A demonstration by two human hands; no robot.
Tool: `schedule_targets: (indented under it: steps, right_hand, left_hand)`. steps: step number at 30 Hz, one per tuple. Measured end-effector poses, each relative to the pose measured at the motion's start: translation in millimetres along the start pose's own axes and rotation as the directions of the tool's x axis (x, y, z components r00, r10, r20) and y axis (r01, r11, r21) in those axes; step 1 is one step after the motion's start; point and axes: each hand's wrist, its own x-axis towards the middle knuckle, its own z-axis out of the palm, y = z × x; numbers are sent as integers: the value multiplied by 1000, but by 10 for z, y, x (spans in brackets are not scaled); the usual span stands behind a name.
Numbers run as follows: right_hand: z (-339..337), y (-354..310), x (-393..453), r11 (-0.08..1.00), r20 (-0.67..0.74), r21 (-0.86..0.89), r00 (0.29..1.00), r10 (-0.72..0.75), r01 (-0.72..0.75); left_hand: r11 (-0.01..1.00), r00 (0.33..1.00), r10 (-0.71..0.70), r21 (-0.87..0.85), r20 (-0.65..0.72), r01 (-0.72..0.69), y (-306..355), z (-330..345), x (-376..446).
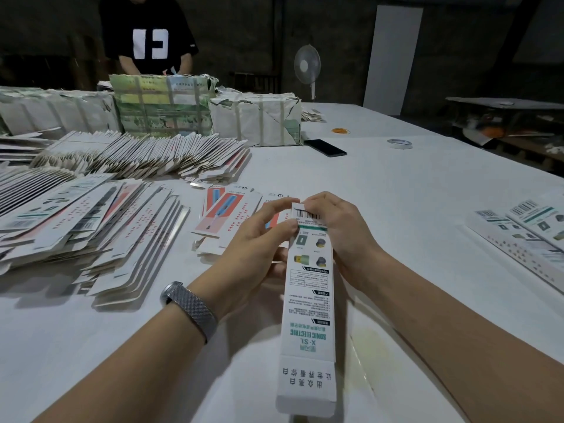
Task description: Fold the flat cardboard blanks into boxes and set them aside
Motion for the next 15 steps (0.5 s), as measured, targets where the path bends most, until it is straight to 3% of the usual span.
schedule_targets:
  steps: [15]
  right_hand:
    - [-10,3,22,997,-59,-58,996,-62,58]
  left_hand:
    - [999,998,4,34,56,-6,4,-24,-25]
